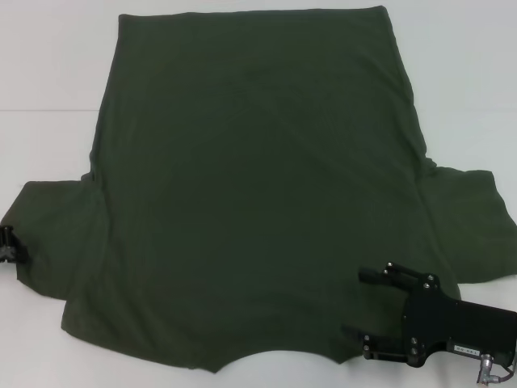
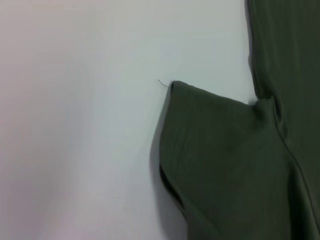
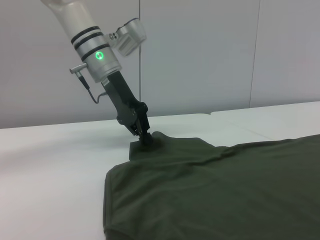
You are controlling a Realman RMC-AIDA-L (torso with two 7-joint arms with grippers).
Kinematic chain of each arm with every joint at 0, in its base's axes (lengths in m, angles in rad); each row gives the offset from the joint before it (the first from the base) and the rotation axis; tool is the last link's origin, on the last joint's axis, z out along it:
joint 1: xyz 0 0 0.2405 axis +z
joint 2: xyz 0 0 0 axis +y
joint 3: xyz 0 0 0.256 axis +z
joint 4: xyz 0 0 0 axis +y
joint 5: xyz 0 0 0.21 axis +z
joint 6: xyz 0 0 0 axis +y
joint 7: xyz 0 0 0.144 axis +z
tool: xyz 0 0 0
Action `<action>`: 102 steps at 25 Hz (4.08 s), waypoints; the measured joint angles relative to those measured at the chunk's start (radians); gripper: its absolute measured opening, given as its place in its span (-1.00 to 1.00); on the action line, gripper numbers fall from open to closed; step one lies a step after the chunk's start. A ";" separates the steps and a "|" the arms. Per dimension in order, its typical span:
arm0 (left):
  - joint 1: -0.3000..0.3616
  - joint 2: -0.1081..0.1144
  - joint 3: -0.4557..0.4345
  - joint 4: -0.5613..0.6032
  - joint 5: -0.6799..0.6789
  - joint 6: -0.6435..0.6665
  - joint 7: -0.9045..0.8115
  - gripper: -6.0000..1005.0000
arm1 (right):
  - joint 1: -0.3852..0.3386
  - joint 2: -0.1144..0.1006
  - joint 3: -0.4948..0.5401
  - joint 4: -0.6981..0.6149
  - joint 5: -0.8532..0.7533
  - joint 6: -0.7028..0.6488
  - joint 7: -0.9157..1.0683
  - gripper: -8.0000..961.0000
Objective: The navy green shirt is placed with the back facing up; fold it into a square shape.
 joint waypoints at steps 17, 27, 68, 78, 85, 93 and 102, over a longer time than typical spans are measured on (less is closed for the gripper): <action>0.001 0.007 0.002 0.040 0.000 0.039 0.022 -0.92 | -0.003 0.000 0.001 0.000 0.001 -0.001 0.000 0.84; 0.012 0.022 -0.002 0.095 0.000 0.060 0.017 -0.91 | -0.005 0.000 0.002 0.000 0.002 -0.002 0.000 0.84; -0.128 -0.109 0.034 0.290 -0.011 0.206 0.009 -0.90 | 0.000 0.003 0.002 0.000 0.002 -0.001 0.000 0.84; -0.119 -0.210 0.067 0.267 -0.025 0.126 0.030 -0.89 | -0.001 0.003 0.002 0.002 0.002 -0.001 0.000 0.84; -0.079 -0.207 0.060 0.150 -0.148 0.065 0.056 -0.77 | 0.000 0.003 0.002 0.002 0.002 0.000 0.000 0.84; -0.033 -0.173 0.055 0.054 -0.369 0.069 0.196 -0.35 | 0.002 0.003 0.002 0.002 0.002 0.003 0.000 0.84; 0.043 -0.157 0.055 0.047 -0.554 0.189 0.470 0.42 | 0.002 0.003 0.004 0.002 0.013 0.005 0.013 0.84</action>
